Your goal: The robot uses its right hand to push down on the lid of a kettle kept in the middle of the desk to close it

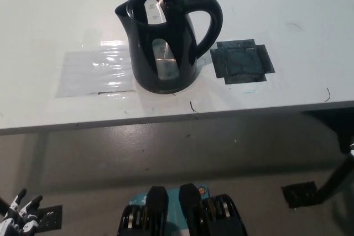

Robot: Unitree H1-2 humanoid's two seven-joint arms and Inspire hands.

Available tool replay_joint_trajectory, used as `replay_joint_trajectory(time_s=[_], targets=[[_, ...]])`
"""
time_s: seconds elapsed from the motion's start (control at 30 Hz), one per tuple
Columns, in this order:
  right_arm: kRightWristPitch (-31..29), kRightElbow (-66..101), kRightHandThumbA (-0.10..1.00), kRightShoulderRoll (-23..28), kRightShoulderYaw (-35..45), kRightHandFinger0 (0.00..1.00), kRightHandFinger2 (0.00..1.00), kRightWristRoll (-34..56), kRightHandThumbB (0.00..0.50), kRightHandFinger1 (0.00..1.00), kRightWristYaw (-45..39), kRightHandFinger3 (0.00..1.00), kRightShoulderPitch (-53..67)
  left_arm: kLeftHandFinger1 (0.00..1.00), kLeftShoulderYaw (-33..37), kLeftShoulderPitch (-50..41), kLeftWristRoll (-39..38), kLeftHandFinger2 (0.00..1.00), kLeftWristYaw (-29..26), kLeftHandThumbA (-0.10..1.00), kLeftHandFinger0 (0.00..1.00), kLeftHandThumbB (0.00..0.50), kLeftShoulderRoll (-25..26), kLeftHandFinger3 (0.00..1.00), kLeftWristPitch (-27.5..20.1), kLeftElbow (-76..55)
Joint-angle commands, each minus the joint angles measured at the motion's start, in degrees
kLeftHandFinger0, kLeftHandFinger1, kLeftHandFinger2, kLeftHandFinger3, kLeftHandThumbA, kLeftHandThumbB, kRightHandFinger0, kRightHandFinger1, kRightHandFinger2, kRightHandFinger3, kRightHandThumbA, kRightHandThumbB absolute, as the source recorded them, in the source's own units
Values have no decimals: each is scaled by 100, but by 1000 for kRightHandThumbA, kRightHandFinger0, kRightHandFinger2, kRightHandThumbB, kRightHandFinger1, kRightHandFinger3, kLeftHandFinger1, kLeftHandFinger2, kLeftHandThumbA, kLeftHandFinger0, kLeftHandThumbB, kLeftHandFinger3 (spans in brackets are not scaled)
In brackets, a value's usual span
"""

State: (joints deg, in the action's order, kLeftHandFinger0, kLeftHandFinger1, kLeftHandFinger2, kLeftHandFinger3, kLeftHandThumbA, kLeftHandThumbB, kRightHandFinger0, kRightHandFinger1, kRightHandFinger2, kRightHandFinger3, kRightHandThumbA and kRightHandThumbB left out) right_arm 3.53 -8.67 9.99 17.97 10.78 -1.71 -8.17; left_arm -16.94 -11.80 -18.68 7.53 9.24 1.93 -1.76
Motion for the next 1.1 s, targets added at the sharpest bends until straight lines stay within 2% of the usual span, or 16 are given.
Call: replay_joint_trajectory(time_s=[0.0,0.03,0.07,0.13,0.17,0.2,0.33,0.43,0.47,0.53,0.57,0.67,0.73,0.77,0.87,1.07], targets=[[1739,4909,556,444,221,1000,1000,881,212,1000,358,1000,284,1000,-136,-50,-445,858,242,231,1000,277,219,1000,-22,-377],[1895,5273,563,473,231,1000,1000,955,242,1000,444,1000,307,1000,-136,-53,-442,858,243,229,1000,279,216,1000,-34,-378],[1984,5439,563,482,233,1000,1000,982,244,1000,482,1000,308,1000,-139,-55,-444,857,243,228,1000,279,216,1000,-39,-376],[1979,5832,638,621,192,1000,1000,912,215,1000,436,1000,269,1000,-150,-66,-444,859,231,243,1000,292,218,1000,-21,-383],[2072,6017,673,666,150,1000,1000,869,223,1000,440,1000,165,1000,-162,-71,-438,858,221,252,1000,293,220,1000,-28,-376],[2095,6107,710,714,91,1000,1000,794,185,1000,399,1000,21,1000,-163,-75,-433,865,231,254,1000,289,223,1000,-53,-364],[2340,5965,806,811,-485,1000,1000,644,192,1000,497,1000,-1017,1000,-181,-118,-426,878,267,269,1000,284,233,1000,-154,-302],[2340,5354,816,938,-1016,1000,1000,547,188,1000,528,1000,-1931,1000,-166,-178,-389,878,267,263,1000,248,199,1000,-213,-269],[2340,5157,810,923,-1147,1000,1000,540,197,1000,556,1000,-2186,1000,-168,-169,-389,873,260,266,1000,257,199,1000,-209,-254],[2340,4710,760,1047,-1532,1000,1000,793,161,1000,848,1000,-2783,1000,-145,-199,-418,869,280,263,1000,264,121,1000,-271,-176],[2340,4182,701,870,-1908,1000,1000,1172,75,1000,1293,1000,-3463,1000,-142,-186,-422,870,297,263,1000,278,127,1000,-302,-133],[2340,3553,683,581,-2217,1000,1000,916,1,1000,1344,1000,-4052,1000,-111,-277,-426,875,302,266,1000,278,39,1000,-344,-96],[2340,2522,611,-130,-2110,1000,1000,249,0,1000,1059,1000,-4568,1000,-109,-293,-424,878,324,272,1000,262,38,1000,-395,-66],[2340,2241,590,-283,-2072,1000,1000,100,0,1000,1001,1000,-4670,1000,-102,-323,-432,879,340,271,1000,252,40,1000,-390,-77],[2340,1509,567,-632,-2018,1000,1000,-19,0,1000,1047,1000,-4989,1000,-89,-334,-477,883,382,261,1000,237,48,1000,-383,-65],[2340,132,514,-1244,-1715,1000,1000,149,11,1000,1329,1000,-5576,1000,-36,-339,-468,880,406,262,1000,262,105,1000,-335,-75]])
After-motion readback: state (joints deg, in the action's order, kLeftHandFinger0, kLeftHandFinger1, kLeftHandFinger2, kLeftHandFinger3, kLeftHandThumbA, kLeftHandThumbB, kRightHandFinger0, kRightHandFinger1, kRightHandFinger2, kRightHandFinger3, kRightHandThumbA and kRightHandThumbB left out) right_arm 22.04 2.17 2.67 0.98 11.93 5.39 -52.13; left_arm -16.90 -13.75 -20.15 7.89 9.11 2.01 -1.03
